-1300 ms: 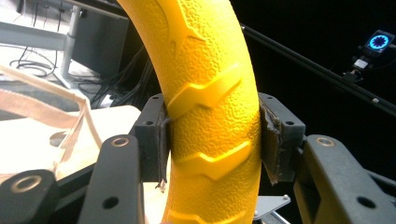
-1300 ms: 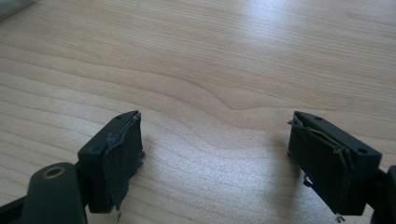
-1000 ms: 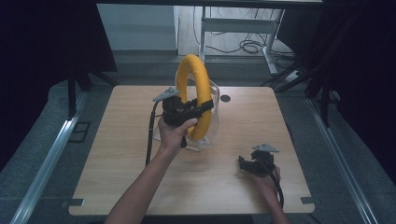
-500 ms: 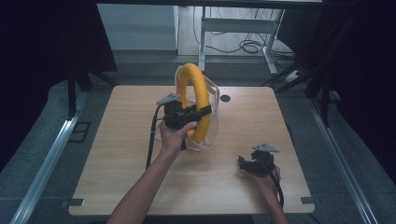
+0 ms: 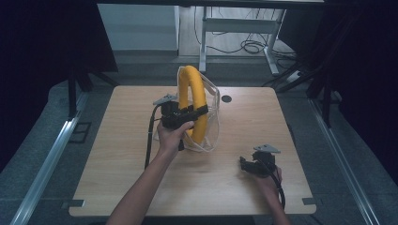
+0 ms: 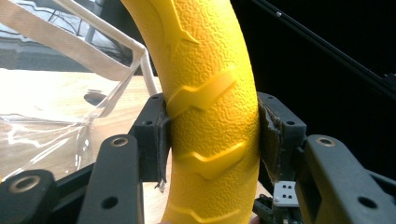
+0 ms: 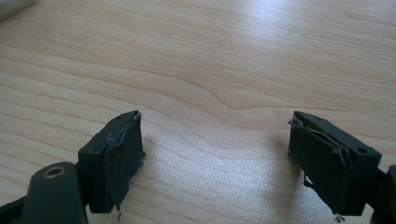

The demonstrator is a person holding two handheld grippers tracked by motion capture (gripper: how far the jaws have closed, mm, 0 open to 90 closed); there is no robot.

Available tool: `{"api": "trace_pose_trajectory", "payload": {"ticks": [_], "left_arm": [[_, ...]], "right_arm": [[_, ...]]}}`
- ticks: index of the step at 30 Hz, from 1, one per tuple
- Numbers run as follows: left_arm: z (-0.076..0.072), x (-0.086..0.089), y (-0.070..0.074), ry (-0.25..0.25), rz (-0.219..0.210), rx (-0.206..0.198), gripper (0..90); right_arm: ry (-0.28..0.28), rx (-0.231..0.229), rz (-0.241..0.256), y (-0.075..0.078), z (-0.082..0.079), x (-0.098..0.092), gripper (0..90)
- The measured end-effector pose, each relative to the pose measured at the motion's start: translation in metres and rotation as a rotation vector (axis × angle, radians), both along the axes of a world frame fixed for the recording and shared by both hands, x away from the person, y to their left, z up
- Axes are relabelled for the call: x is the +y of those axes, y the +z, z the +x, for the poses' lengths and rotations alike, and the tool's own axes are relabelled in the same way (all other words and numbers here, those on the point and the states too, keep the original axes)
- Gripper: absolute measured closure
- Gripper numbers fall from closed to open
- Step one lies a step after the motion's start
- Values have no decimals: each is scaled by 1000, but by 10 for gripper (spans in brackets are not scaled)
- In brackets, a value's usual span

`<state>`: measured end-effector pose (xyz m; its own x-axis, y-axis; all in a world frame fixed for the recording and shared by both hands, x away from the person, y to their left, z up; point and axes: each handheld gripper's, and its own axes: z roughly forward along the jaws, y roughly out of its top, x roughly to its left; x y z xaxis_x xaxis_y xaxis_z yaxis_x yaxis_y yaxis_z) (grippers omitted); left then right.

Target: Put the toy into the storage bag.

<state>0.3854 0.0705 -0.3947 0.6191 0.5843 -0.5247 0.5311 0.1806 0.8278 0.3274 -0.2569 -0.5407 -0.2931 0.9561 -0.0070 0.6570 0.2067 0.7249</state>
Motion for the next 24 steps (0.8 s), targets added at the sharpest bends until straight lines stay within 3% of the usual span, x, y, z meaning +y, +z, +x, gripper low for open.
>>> {"api": "trace_pose_trajectory", "payload": {"ticks": [9,19,24], "left_arm": [[0,0,2,36,19,-2,490],[-9,11,7,25,17,-8,426],[-16,22,7,12,52,-25,411]], "right_arm": [[1,-1,1,0,0,0,179],[1,-1,1,0,0,0,179],[1,0,2,0,0,0,179]]}}
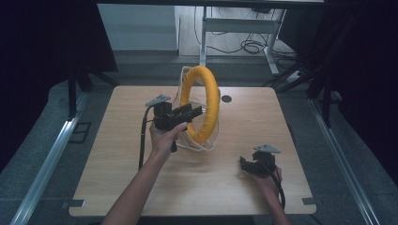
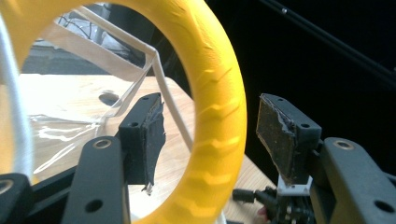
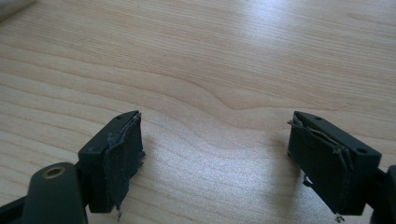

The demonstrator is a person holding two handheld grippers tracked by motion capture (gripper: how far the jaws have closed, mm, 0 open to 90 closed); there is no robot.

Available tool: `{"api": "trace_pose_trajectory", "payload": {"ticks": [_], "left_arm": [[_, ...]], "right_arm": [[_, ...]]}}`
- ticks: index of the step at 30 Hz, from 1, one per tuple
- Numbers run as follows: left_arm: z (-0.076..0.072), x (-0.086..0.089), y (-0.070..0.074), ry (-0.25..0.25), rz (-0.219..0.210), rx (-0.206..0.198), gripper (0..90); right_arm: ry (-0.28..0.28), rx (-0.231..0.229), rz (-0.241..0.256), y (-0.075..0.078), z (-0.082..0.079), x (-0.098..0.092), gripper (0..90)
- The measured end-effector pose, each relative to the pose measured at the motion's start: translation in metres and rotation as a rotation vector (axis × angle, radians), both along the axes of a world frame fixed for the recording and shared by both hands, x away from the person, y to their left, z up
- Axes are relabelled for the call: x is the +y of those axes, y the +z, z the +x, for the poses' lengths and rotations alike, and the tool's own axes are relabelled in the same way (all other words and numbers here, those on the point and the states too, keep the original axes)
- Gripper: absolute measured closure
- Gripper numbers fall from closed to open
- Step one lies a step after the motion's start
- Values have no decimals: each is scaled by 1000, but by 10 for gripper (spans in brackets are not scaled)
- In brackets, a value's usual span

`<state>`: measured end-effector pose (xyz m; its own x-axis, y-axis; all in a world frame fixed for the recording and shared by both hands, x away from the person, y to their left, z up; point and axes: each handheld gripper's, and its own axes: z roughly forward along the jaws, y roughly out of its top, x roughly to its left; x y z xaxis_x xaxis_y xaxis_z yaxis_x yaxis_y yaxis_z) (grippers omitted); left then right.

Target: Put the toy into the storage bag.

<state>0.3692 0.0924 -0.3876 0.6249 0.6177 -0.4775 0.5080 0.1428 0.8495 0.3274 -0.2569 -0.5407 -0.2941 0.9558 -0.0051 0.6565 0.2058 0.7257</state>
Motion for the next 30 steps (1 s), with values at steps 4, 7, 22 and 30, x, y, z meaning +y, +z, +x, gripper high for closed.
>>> {"api": "trace_pose_trajectory", "payload": {"ticks": [4,7,22,30], "left_arm": [[-9,13,-6,-23,22,8,404],[-17,23,-13,-28,62,3,400],[-50,58,-40,-40,165,18,392],[-71,65,-56,-25,244,22,389]], "right_arm": [[0,1,-2,0,0,0,179],[1,2,-2,0,0,0,179],[-4,1,-2,0,0,0,179],[-3,1,-3,0,0,0,179]]}}
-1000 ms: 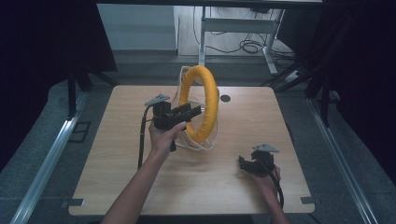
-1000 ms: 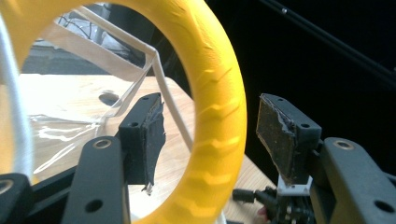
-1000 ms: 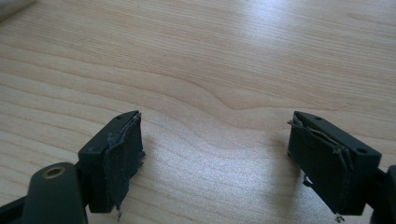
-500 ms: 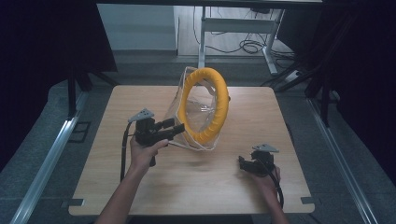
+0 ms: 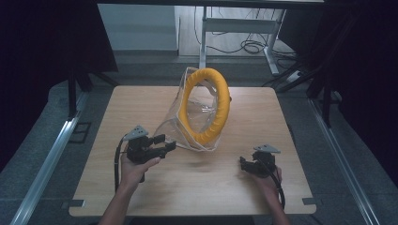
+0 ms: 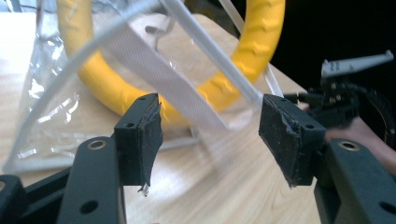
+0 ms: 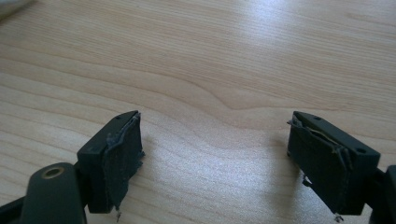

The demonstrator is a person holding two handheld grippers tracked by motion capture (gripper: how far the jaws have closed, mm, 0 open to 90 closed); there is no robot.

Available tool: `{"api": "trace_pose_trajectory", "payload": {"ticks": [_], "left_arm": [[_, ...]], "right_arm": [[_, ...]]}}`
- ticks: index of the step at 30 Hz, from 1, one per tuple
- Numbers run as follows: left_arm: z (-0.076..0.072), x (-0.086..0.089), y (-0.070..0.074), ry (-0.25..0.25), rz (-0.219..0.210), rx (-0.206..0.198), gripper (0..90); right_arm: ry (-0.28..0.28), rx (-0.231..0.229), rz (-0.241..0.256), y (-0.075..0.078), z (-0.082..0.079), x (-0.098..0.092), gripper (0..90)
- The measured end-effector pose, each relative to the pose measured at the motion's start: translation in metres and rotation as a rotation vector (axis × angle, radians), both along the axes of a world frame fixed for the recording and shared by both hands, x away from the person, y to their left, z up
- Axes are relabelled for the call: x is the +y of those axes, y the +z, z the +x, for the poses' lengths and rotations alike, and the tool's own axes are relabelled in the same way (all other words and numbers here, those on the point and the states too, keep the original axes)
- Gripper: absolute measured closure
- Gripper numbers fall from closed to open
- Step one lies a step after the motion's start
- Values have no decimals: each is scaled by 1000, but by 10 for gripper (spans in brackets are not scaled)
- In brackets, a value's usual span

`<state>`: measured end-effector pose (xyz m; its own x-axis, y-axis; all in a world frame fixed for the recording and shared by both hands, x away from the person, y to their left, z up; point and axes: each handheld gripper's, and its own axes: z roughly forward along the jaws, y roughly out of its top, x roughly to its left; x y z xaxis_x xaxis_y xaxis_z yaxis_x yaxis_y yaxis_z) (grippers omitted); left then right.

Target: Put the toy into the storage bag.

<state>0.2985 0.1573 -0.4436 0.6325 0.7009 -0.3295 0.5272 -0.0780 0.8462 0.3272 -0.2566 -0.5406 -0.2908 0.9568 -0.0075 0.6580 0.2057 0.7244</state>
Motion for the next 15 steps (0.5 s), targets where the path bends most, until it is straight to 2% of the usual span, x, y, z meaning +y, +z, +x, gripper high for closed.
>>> {"api": "trace_pose_trajectory", "payload": {"ticks": [2,5,15], "left_arm": [[-4,2,-4,-2,0,10,389],[-5,4,-6,3,26,15,389],[-7,4,-11,-2,16,23,380]], "right_arm": [[0,0,0,0,0,0,179],[0,0,0,0,0,0,180],[0,-1,-1,0,0,0,181]]}}
